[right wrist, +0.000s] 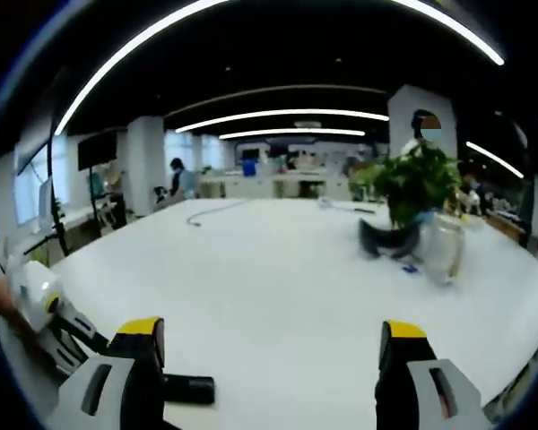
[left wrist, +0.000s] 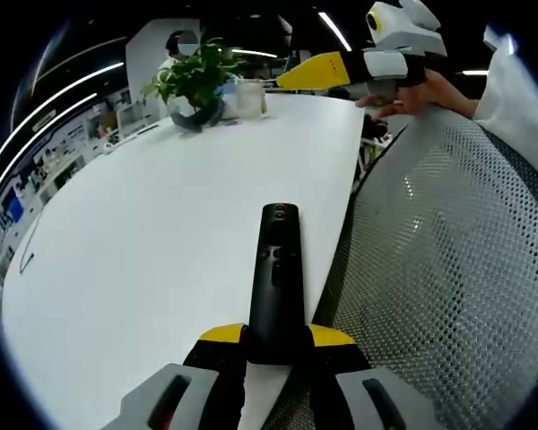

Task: Press the specified remote control buttons in sequence, fully releasing each button before pressing the next.

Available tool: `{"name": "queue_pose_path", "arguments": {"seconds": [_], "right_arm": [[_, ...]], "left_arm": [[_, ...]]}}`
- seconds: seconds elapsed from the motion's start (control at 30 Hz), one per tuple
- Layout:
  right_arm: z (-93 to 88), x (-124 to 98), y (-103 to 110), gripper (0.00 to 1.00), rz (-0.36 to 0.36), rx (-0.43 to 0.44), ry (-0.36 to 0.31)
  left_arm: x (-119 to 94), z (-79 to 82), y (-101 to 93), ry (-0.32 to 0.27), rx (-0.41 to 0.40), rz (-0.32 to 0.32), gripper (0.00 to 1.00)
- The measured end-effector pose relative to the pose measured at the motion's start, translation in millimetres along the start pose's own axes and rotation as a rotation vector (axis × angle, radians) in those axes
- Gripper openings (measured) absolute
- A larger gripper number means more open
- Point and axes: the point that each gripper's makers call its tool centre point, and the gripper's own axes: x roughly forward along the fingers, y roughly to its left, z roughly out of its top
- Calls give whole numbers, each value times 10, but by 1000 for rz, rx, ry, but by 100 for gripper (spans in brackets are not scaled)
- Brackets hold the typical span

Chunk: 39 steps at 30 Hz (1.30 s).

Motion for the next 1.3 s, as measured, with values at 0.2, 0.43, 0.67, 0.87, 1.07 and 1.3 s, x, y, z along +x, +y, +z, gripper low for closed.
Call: {"name": "queue_pose_path", "arguments": {"seconds": [0.2, 0.43, 0.67, 0.87, 1.07, 1.3], "right_arm": [[-33, 5, -2, 95, 3, 15, 16], [-54, 9, 3, 93, 5, 17, 29], [-85, 14, -25, 92, -7, 28, 47], [-90, 14, -26, 90, -5, 36, 49], [-112, 19, -26, 89, -4, 38, 62], [-112, 17, -26, 87, -3, 40, 61]], "left_arm": [[-3, -1, 0, 4, 4, -2, 25], [-2, 4, 2, 15, 11, -11, 24], [0, 5, 12, 44, 18, -24, 23], [-3, -1, 23, 56, 18, -31, 23], [-17, -1, 42, 73, -7, -47, 23], [-51, 75, 135, 75, 6, -36, 23]]}}
